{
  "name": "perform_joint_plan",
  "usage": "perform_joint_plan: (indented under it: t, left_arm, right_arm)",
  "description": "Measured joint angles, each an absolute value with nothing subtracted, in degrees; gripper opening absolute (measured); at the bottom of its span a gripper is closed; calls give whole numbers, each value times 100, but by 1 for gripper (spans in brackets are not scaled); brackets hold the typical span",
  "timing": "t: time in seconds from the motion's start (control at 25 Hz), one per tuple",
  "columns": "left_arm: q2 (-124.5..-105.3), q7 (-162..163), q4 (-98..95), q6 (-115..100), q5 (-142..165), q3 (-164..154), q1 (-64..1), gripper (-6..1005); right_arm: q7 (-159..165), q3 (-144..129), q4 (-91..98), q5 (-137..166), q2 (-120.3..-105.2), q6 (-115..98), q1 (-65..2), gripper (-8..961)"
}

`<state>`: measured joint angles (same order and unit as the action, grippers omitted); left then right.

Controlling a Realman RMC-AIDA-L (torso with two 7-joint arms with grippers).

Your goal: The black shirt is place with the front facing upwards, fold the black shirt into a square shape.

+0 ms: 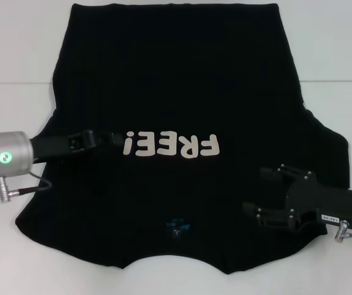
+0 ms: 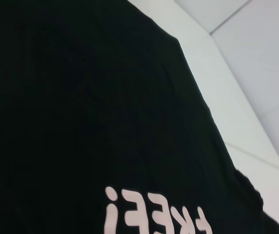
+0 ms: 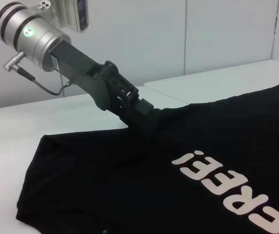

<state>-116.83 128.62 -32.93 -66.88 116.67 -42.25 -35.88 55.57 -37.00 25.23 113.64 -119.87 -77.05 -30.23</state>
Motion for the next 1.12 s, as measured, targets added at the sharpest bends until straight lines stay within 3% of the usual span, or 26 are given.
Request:
perform_joint_plan:
  t: [0.4, 0.8, 1.12]
  left_arm:
    - [-11209, 13431, -2826, -6434, 11609, -3214, -3173, 495]
    - [-11282, 13433, -2582, -5774, 11663, -3273, -3242, 882]
    - [-11324, 13430, -2567, -5365, 11670, -3297, -3323, 875]
  right_arm:
    - [5545, -3686, 2513, 11364, -11988, -7675, -3013, 885]
    - [5530, -3694, 2514, 11364, -11988, -7669, -3015, 884]
    - [5554, -3684, 2514, 11364, -11988, -7667, -3009, 883]
